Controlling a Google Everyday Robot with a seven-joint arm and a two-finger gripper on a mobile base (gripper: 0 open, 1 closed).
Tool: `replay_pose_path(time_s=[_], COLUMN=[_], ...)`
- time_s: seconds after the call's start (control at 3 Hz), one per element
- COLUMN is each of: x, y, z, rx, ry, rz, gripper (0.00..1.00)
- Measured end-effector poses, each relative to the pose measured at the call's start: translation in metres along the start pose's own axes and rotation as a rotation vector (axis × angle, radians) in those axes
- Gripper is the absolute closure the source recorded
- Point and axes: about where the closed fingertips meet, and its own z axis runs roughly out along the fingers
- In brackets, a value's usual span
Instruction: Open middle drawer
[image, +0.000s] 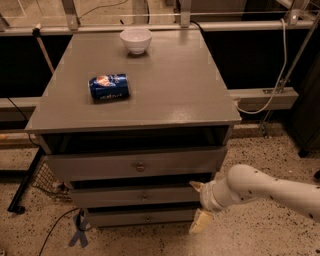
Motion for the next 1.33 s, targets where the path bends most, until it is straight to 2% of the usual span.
replay_pose_path(time_s=[0.67, 1.0, 1.33], x=[-0.005, -0.004, -0.001], y=[-0.014, -0.025, -0.041], z=[0.023, 0.035, 0.047], rx=[-0.021, -0.006, 0.03], ry=[-0.004, -0.012, -0.039], rz=[-0.068, -0.086, -0.097], gripper=[0.0, 0.0, 0.0])
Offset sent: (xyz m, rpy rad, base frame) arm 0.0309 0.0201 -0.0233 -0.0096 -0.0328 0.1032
